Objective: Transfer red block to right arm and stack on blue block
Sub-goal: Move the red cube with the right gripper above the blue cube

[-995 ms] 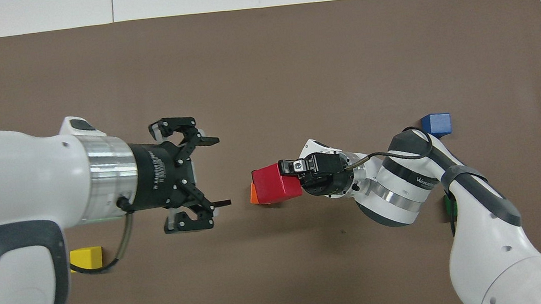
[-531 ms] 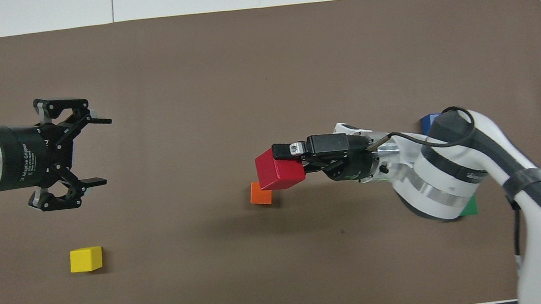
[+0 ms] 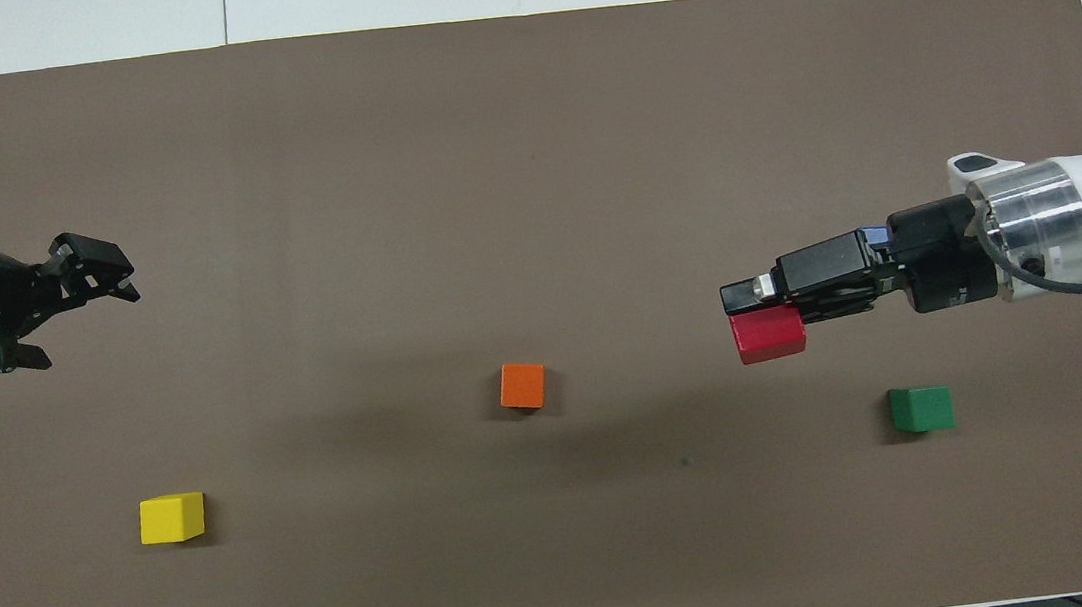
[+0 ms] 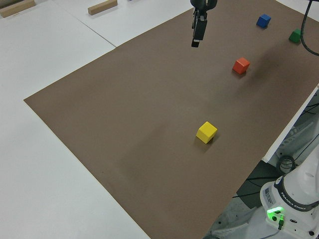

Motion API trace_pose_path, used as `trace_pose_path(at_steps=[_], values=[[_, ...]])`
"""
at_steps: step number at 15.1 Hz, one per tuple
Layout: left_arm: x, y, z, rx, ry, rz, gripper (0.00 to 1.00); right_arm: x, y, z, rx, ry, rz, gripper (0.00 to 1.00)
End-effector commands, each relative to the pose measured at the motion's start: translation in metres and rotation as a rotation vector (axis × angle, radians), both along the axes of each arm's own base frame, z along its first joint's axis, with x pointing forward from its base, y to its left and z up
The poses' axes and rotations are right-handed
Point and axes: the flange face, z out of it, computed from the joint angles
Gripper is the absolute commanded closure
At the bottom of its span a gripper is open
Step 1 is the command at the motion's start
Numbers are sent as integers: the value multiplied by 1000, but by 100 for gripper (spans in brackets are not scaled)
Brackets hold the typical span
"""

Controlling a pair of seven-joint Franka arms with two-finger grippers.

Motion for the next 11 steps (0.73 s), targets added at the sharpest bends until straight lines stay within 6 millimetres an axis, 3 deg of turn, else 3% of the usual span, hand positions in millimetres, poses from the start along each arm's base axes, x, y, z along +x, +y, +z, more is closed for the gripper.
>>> trace_pose_path(at_steps=[1, 4, 7, 9, 11], values=[[50, 16, 3, 19, 72, -153, 0, -1, -22, 28, -258, -48, 34, 100], [50, 19, 2, 39, 85, -321, 0, -1, -40, 25, -569, -80, 102, 100], [24, 9, -16, 48, 138, -350, 0, 5, -53, 12, -819, -107, 84, 100], [9, 8, -28, 49, 150, -349, 0, 12, -65, -6, -934, -109, 88, 100], [7, 4, -32, 47, 128, -347, 0, 21, -75, -34, -1002, -89, 63, 100]])
